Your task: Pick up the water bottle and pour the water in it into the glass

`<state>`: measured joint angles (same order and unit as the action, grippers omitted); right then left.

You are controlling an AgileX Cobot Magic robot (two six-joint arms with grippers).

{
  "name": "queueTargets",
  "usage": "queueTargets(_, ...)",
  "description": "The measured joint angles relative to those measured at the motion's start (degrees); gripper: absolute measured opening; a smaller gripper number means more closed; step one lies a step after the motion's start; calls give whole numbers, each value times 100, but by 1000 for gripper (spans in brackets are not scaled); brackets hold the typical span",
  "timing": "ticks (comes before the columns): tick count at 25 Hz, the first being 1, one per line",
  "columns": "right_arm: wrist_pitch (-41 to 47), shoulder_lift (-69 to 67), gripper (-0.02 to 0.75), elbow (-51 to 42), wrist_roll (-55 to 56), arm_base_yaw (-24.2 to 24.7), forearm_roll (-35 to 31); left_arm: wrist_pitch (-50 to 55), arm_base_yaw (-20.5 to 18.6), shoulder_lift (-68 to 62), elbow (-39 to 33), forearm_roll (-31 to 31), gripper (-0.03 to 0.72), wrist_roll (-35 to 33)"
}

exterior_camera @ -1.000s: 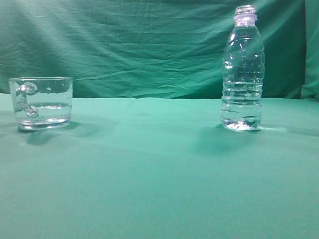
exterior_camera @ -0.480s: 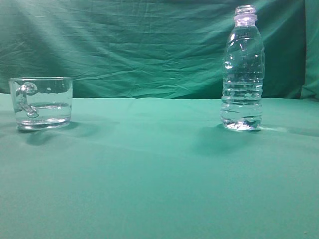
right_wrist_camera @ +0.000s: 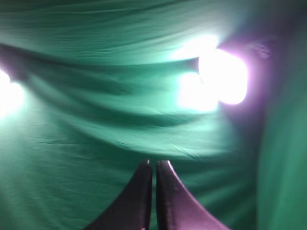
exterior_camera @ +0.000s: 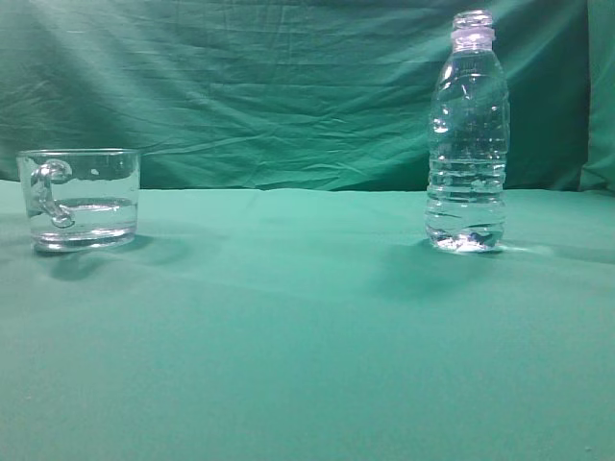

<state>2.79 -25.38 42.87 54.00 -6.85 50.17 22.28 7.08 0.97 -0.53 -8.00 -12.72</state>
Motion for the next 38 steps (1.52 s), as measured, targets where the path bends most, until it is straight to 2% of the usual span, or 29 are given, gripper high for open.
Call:
queueTargets(3, 1510, 0, 0, 0, -2031, 0, -2141, 0, 0, 0, 0, 0, 0, 0)
queueTargets(6, 2924, 78, 0, -96, -4651, 0, -4111, 0, 0, 0, 0, 0, 0, 0)
queueTargets(7, 2924, 78, 0, -96, -4651, 0, -4111, 0, 0, 0, 0, 0, 0, 0)
queueTargets(8, 3202, 267, 0, -325, -5927, 0, -4896, 0, 0, 0, 0, 0, 0, 0)
queueTargets(10, 3112, 644, 0, -733, -6549, 0, -5368, 0, 0, 0, 0, 0, 0, 0)
queueTargets(16, 2443, 1867, 0, -2174, -6837, 0, -5493, 0, 0, 0, 0, 0, 0, 0)
queueTargets(23, 2203, 2576, 0, -3515, -6689, 0, -5461, 0, 0, 0, 0, 0, 0, 0)
queueTargets(31, 2145, 2592, 0, -4377, -5855, 0, -5304, 0, 0, 0, 0, 0, 0, 0)
queueTargets(38, 1951, 2592, 0, -4413, -5771, 0, -5304, 0, 0, 0, 0, 0, 0, 0)
